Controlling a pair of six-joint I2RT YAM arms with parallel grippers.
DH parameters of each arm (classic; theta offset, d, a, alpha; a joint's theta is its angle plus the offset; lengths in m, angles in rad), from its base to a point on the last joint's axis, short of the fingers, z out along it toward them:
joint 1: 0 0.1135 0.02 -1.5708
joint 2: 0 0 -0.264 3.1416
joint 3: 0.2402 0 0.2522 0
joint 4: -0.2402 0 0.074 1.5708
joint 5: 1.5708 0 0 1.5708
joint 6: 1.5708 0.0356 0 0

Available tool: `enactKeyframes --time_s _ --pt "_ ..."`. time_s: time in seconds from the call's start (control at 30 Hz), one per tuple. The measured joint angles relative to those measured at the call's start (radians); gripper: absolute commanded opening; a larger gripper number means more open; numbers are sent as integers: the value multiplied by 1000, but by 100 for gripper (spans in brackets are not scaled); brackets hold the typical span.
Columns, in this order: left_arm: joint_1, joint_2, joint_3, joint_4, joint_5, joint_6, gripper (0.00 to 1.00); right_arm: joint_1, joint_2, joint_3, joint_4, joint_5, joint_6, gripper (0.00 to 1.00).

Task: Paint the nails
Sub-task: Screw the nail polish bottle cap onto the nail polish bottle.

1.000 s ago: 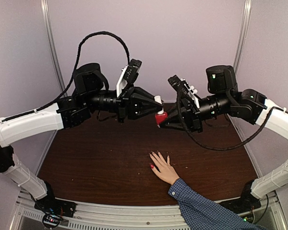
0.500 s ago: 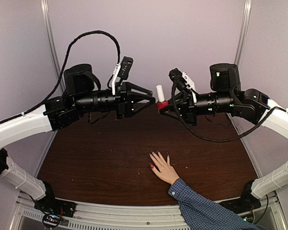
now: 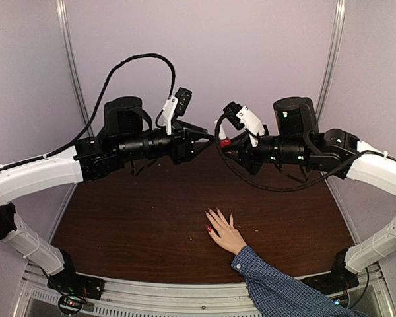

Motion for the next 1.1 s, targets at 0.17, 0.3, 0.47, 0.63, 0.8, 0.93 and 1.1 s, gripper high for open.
enactKeyframes --time_s 0.17,0.3,0.47,0.63,0.8,0.93,1.1 --pt "-3 47 19 7 -5 -15 41 31 35 0 1 67 0 0" --pt "-8 73 43 27 -6 -31 34 48 55 0 2 98 0 0" --pt "-10 98 61 53 -6 -50 23 60 67 0 2 125 -1 0" --pt "-10 112 61 55 -5 -64 24 63 67 0 2 137 -2 0" --pt "-10 115 61 56 -4 -73 22 63 67 2 2 142 -5 0" --pt "-10 115 61 56 -3 -77 15 63 67 6 2 143 -5 0" --pt "-10 115 61 56 2 -84 6 63 66 7 1 144 -12 0"
